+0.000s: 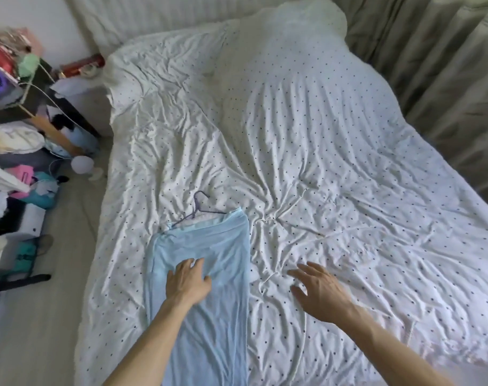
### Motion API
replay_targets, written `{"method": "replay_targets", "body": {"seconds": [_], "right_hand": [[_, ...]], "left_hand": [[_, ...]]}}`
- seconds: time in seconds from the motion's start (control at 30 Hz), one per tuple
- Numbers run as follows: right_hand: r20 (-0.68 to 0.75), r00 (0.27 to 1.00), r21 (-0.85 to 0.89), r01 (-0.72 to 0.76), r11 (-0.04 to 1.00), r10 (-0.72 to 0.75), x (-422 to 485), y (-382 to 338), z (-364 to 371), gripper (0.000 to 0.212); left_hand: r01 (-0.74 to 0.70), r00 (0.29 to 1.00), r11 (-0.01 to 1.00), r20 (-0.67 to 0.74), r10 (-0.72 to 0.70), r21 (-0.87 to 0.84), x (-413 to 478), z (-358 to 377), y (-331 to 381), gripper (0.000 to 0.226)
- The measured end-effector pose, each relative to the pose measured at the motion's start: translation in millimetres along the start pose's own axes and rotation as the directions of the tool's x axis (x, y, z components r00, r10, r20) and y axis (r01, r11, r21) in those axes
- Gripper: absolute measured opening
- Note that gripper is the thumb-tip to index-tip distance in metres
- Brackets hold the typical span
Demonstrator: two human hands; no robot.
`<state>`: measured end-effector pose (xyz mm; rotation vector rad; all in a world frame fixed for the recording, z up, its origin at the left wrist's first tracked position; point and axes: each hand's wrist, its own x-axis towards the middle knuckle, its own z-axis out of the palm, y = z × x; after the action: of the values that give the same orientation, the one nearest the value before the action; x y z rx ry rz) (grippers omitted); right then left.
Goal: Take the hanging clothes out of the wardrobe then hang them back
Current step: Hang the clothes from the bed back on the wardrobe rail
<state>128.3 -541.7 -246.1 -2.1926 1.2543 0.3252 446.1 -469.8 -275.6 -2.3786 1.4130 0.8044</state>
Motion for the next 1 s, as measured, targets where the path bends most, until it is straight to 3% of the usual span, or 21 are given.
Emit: {"method": "replay_targets", "body": {"seconds": [0.13,0.3,0.6,0.7,0.83,0.93,1.0], "right_hand": [[0.108,0.989,0.017,-0.104,0.994,0.102,79.2,-10.7,38.6,0.054],[0.305,0.924,-0.040,-0.231,0.972,0.232,150.0,-8.1,100.4,0.066],[0.383,0.882,-0.055,-0.275,0.960,0.274,218.5,-12.5,171.8,0.078],[0.416,0.863,-0.095,-0.273,0.957,0.287,223.7,-8.3,184.0,0.084],[0.424,0.848,-0.080,-0.313,0.946,0.316,219.9,-14.0,163.8,0.077],[0.455,0.838,-0.020,-0.327,0.945,0.299,209.0,-15.5,145.7,0.069],[0.479,0.829,0.024,-0.341,0.940,0.288,195.0,-17.5,132.8,0.065]], "left_hand": [[-0.009,0.999,1.000,0.048,0.009,0.008,84.3,2.4,-32.4,0.057],[0.043,0.996,0.998,0.082,-0.047,0.042,178.4,14.6,-86.4,0.062],[0.042,0.999,0.997,-0.024,-0.041,0.059,283.5,35.7,-132.3,0.074],[0.027,0.999,0.991,-0.025,-0.024,0.129,296.8,37.8,-132.2,0.062],[0.022,0.996,0.989,-0.093,-0.009,0.148,292.9,29.9,-124.2,0.031],[0.008,0.989,1.000,-0.146,-0.006,0.013,276.8,22.6,-121.9,0.012],[0.013,0.990,0.996,-0.141,-0.026,-0.091,260.6,15.7,-119.1,0.018]]}}
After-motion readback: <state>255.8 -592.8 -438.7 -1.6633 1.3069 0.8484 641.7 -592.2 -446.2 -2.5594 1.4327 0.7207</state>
